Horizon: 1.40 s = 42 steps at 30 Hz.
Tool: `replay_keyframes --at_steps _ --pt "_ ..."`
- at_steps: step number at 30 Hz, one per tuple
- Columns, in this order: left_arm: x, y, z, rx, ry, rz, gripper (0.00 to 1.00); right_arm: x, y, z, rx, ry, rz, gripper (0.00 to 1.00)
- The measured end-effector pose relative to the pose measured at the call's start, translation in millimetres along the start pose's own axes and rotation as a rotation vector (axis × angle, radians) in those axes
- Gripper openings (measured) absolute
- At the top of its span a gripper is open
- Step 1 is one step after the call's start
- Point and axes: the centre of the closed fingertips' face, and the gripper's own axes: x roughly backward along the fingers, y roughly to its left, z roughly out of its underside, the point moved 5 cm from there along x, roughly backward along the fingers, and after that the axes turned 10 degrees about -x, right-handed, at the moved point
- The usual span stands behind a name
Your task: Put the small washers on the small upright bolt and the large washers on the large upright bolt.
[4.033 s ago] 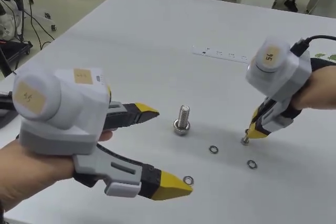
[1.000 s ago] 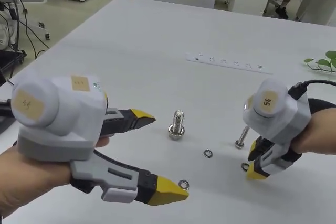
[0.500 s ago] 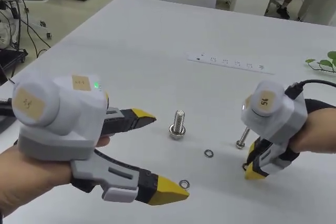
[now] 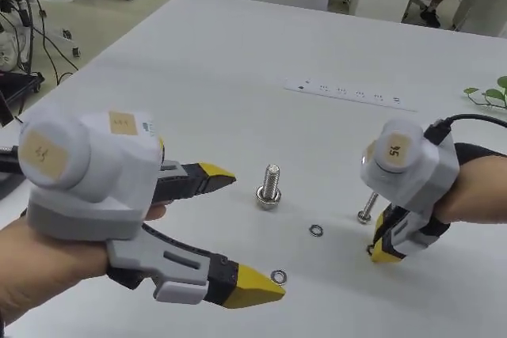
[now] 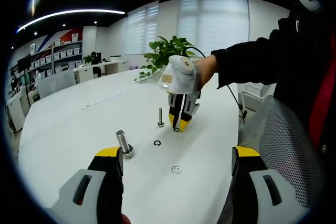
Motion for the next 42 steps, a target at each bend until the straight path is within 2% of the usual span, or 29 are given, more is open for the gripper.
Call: replay_keyframes --at_steps 10,42 --pt "1.1 -1.9 0.2 -0.002 0.005 0.000 0.85 -0.3 4.4 -1.5 -0.020 0.009 0.014 0.14" --pt "-1.0 -2.4 0.8 -0.002 0.010 0.008 0.85 -1.2 4.9 -1.9 -0.007 0.040 0.049 0.13"
